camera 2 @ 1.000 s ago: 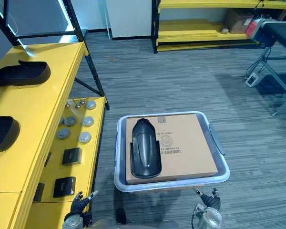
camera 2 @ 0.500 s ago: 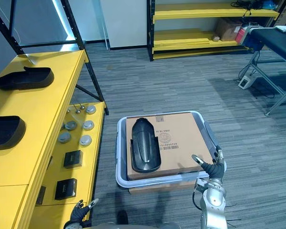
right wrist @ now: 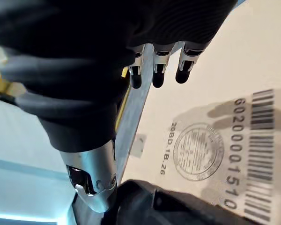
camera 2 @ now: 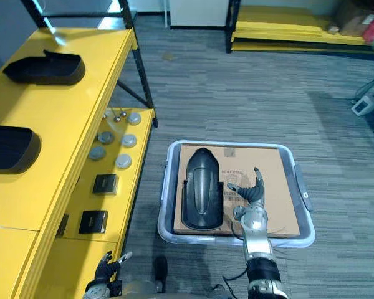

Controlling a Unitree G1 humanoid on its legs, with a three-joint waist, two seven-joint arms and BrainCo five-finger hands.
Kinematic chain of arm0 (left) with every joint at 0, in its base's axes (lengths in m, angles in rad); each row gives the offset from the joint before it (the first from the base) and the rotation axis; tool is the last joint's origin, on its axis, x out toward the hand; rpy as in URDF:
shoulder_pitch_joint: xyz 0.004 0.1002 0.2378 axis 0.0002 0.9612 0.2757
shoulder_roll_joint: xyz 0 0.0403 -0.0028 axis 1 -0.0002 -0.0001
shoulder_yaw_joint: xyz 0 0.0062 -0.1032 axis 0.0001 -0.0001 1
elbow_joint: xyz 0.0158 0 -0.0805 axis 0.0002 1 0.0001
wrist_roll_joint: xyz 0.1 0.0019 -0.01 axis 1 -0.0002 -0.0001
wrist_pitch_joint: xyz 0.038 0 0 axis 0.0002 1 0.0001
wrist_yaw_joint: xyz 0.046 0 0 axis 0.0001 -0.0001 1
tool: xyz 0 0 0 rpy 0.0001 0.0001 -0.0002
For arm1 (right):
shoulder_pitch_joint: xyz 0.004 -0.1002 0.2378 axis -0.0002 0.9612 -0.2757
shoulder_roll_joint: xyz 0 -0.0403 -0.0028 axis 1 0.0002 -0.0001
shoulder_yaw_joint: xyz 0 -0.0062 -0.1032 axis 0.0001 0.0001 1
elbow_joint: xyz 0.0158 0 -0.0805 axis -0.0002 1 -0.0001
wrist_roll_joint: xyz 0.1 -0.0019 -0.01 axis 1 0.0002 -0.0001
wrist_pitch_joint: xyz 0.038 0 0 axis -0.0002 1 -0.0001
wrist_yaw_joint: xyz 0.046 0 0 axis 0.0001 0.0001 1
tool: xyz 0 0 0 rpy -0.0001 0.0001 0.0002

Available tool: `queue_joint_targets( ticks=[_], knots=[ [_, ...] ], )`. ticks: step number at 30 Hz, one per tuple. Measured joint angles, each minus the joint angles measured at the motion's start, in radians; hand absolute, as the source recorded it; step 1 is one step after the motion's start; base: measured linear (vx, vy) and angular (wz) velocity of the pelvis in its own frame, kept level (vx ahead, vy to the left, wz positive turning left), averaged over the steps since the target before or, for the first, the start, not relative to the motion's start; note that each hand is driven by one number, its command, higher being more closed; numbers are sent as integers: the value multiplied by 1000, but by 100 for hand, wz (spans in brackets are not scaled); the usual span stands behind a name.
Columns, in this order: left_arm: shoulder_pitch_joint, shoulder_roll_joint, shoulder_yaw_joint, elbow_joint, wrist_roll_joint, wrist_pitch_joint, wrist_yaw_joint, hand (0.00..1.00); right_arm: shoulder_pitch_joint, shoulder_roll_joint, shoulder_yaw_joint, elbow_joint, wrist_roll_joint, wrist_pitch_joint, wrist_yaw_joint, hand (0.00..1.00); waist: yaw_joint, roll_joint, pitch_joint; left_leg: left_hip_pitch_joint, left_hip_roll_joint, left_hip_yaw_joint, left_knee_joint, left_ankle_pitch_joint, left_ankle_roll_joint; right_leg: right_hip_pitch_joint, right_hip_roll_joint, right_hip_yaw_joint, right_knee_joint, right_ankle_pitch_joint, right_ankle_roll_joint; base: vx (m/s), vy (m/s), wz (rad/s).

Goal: Walk over and take plastic housings, then place them on the shelf

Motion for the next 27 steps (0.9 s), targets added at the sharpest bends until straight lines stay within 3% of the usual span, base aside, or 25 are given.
queue_joint_targets(
  ticks=[3, 10, 11, 17, 25, 27],
  knots=[
    [-14, 0, -3, -6, 0, 0, 14, 0, -23, 2, 4, 69, -44, 38, 0, 0, 19, 2, 12, -23, 0, -1, 50, -18, 8, -1, -2, 1, 8, 20, -6, 32, 25, 7],
    [-24, 1, -9, -10, 0, 1, 29, 0, -48, 5, 13, 144, -147, 73, 2, 0, 41, 2, 20, -24, -1, -14, 59, -21, 10, -4, -4, 0, 35, 22, -9, 15, 7, 6],
    [-24, 1, -9, -9, 0, 1, 32, 0, -58, 5, 14, 163, -165, 76, 3, 100, 41, 2, 20, -24, -1, -14, 59, -21, 10, -4, -4, 0, 34, 22, -9, 0, 0, 0],
    [-38, 2, -27, 3, 0, 1, 37, 0, -104, -12, 16, 230, -250, 85, 3, 100, 40, 3, 24, -21, -1, -22, 45, -20, 10, -9, -3, -4, 32, 22, -9, -49, -4, -3],
    [-71, 10, -29, 39, 0, 2, 37, 0, -126, -22, 17, 295, -251, 93, 24, 100, 41, -1, 48, 5, -11, -28, -23, 31, -1, -10, -10, -8, 24, 19, -6, -80, 7, -1],
    [-72, 12, -35, 39, 0, 2, 37, 0, -133, -21, 17, 298, -247, 99, 29, 100, 40, -4, 50, 3, -27, -27, -27, 37, 7, -8, -25, -9, 14, 0, 10, -69, 5, -4]
  ],
)
